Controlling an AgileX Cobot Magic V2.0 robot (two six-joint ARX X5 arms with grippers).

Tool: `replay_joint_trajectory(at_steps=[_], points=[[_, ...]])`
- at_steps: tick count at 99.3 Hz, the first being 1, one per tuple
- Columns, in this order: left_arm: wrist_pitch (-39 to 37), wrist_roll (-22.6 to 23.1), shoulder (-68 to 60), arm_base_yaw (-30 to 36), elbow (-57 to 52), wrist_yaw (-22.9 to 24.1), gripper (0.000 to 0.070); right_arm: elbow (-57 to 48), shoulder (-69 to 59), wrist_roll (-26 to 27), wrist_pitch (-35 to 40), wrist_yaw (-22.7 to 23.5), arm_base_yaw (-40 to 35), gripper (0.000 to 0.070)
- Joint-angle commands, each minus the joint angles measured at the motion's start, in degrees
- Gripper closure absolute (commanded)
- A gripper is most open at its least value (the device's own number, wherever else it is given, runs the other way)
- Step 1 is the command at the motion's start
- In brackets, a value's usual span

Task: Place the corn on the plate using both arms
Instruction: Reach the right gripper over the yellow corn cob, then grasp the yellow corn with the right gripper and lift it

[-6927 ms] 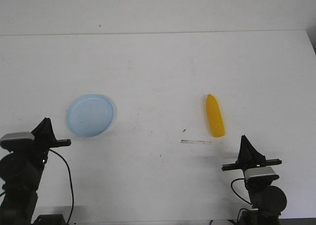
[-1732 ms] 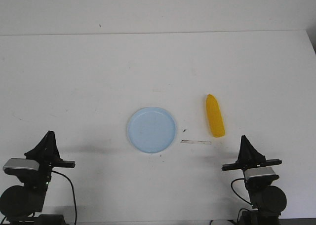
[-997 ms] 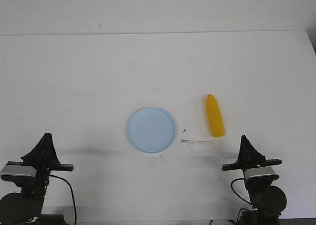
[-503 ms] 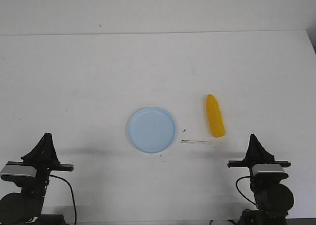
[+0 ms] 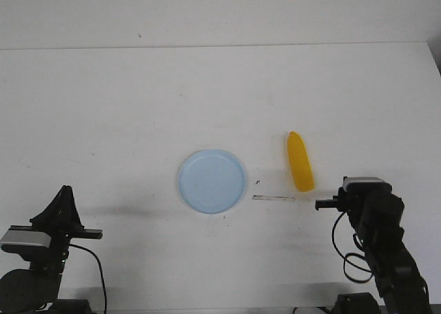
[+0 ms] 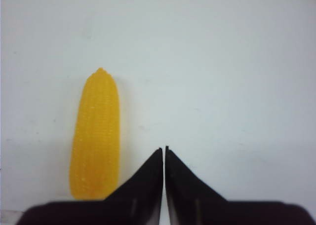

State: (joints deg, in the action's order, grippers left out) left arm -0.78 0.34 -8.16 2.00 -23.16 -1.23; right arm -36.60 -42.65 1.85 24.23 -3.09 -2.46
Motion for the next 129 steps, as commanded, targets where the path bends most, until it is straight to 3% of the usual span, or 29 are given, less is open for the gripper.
replay_joint_trajectory(at_steps=[1,25,38,43,54,59,72,84,123,129], points=[[-0.6,0.3,0.1,-0.1,-0.5,0.2,0.0699,-4.5,-6.3,1.5,1.3,0.0,-0.8,0.0695],[-0.6,0.3,0.1,-0.1,-0.5,0.2,0.0699,-19.1,-24.5,4.4,5.6,0.5,-4.1,0.0694],[-0.6,0.3,0.1,-0.1,-0.5,0.2,0.0699,-26.6,-33.7,7.5,11.5,0.7,-5.9,0.0677],[-0.6,0.3,0.1,-0.1,-0.5,0.2,0.0699,-29.8,-37.6,8.7,14.4,0.7,-6.7,0.0597],[-0.6,0.3,0.1,-0.1,-0.5,0.2,0.0699,-36.1,-45.1,8.6,20.1,0.7,-7.9,0.0279],[-0.6,0.3,0.1,-0.1,-0.5,0.2,0.0699,-38.3,-48.0,8.6,21.8,0.7,-8.0,0.0205],[-0.6,0.3,0.1,-0.1,-0.5,0.2,0.0699,-41.1,-52.9,8.7,23.9,0.6,-8.1,0.0192],[-0.6,0.3,0.1,-0.1,-0.5,0.2,0.0699,-41.1,-55.1,8.5,24.1,0.7,-8.1,0.0105],[-0.6,0.3,0.1,-0.1,-0.5,0.2,0.0699,-41.1,-59.8,7.4,23.0,3.1,-8.7,0.0112],[-0.6,0.3,0.1,-0.1,-0.5,0.2,0.0699,-41.1,-60.3,7.4,23.0,3.1,-8.9,0.0138]])
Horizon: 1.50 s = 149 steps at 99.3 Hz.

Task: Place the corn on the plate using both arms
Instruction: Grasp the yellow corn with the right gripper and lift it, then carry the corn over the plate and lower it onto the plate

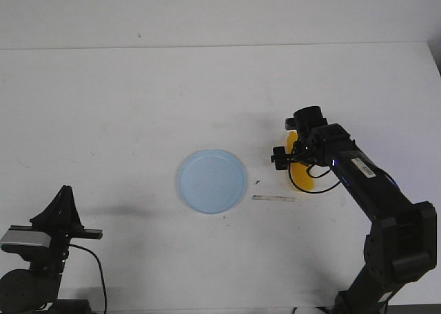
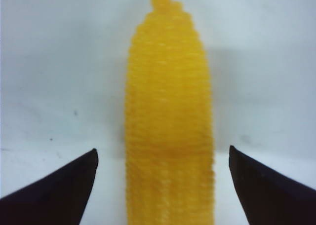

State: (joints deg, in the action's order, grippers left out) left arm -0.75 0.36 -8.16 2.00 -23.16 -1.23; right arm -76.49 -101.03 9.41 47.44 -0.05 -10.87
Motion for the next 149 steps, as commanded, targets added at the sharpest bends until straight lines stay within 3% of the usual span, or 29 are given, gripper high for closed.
replay_joint_trajectory(at_steps=[1,11,38,50,82,96,118,149], points=[[-0.6,0.3,0.1,-0.1,-0.5,0.2,0.0699,-1.2,-2.0,-0.2,-0.2,0.0,-0.4,0.0148],[-0.6,0.3,0.1,-0.1,-0.5,0.2,0.0699,-1.2,-2.3,-0.2,-0.4,-0.1,-0.4,0.0257],[-0.6,0.3,0.1,-0.1,-0.5,0.2,0.0699,-1.2,-2.3,-0.1,-0.7,-0.4,-0.3,0.0292],[-0.6,0.3,0.1,-0.1,-0.5,0.2,0.0699,-1.2,-2.3,0.0,-0.7,-0.4,-0.3,0.0375],[-0.6,0.3,0.1,-0.1,-0.5,0.2,0.0699,-2.4,-0.9,1.1,-0.3,0.9,-1.0,0.0375],[-0.6,0.3,0.1,-0.1,-0.5,0.2,0.0699,-5.3,0.6,1.3,-0.4,6.9,-3.7,0.0376],[-0.6,0.3,0.1,-0.1,-0.5,0.2,0.0699,-6.8,0.7,5.2,-2.8,21.3,-10.1,0.0375],[-0.6,0.3,0.1,-0.1,-0.5,0.2,0.0699,-6.8,-3.9,6.2,-5.0,21.5,-20.3,0.0373]])
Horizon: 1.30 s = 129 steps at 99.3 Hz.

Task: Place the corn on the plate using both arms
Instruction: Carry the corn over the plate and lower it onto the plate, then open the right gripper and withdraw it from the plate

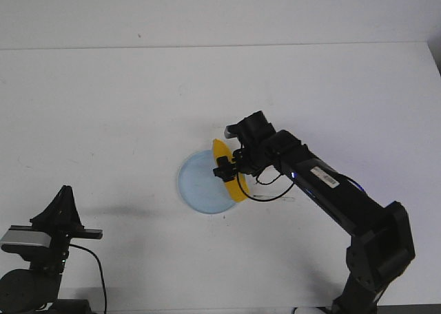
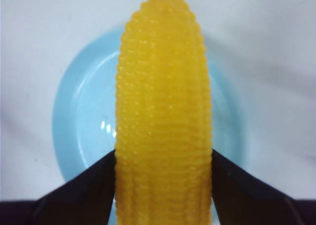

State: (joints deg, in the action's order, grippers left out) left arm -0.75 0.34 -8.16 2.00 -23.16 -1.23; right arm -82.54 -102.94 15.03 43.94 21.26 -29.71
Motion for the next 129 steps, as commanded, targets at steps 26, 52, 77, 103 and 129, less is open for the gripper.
replay_joint_trajectory(at_steps=[26,52,77,103,129], points=[[-0.6,0.3,0.1,-0.1,-0.5,0.2,0.0699,-0.7,-5.2,1.5,-3.8,-0.2,-4.9,0.0347],[-0.6,0.3,0.1,-0.1,-0.5,0.2,0.0699,-0.7,-5.7,1.7,-4.5,-0.3,-5.2,0.0201],[-0.6,0.3,0.1,-0.1,-0.5,0.2,0.0699,-0.8,-4.6,1.6,-4.8,-0.4,-5.4,0.0201],[-0.6,0.3,0.1,-0.1,-0.5,0.2,0.0699,-0.7,0.3,-1.2,-7.9,-5.9,-5.1,0.0201],[-0.6,0.3,0.1,-0.1,-0.5,0.2,0.0699,5.4,7.7,-7.0,-13.9,-15.5,-1.6,0.0229]])
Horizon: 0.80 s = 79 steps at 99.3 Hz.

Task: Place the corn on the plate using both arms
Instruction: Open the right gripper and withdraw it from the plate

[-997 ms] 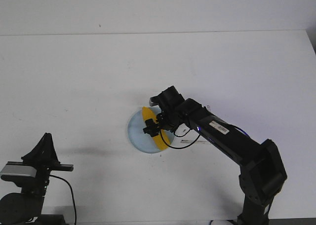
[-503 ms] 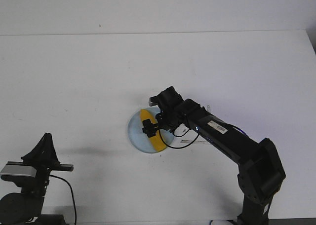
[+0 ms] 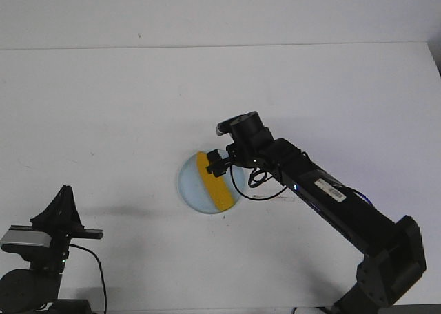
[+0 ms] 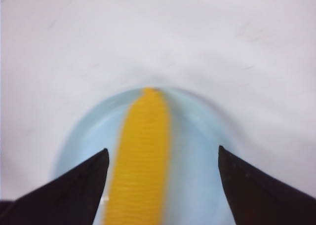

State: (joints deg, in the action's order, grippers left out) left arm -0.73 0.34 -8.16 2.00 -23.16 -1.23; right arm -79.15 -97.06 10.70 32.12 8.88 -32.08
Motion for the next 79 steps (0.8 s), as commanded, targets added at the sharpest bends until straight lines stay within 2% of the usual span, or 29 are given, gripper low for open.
replay_joint_trajectory(at_steps=[1,7,14,22,27,40,53,66,79], points=[[-0.7,0.3,0.1,-0.1,-0.5,0.2,0.0699,2.5,2.2,-2.8,-2.6,-3.6,1.0,0.0234],[-0.7,0.3,0.1,-0.1,-0.5,0.2,0.0699,6.2,5.1,-3.4,-6.1,-6.7,2.6,0.0294],[-0.7,0.3,0.1,-0.1,-0.5,0.2,0.0699,11.6,9.1,-3.8,-10.8,-9.0,5.2,0.0417],[-0.7,0.3,0.1,-0.1,-0.5,0.2,0.0699,18.1,14.0,-3.7,-16.5,-9.0,9.4,0.0581],[-0.7,0.3,0.1,-0.1,-0.5,0.2,0.0699,22.1,17.0,-3.6,-20.0,-8.6,12.2,0.0635],[-0.7,0.3,0.1,-0.1,-0.5,0.2,0.0699,31.9,25.1,-4.5,-27.6,-8.2,19.5,0.0685],[-0.7,0.3,0.1,-0.1,-0.5,0.2,0.0699,40.3,32.5,-7.9,-33.4,-7.6,26.4,0.0685],[-0.7,0.3,0.1,-0.1,-0.5,0.2,0.0699,47.0,40.4,-8.0,-35.2,-7.3,31.1,0.0685],[-0.7,0.3,0.1,-0.1,-0.5,0.2,0.0699,52.2,49.5,-8.0,-34.7,-7.4,32.3,0.0685]])
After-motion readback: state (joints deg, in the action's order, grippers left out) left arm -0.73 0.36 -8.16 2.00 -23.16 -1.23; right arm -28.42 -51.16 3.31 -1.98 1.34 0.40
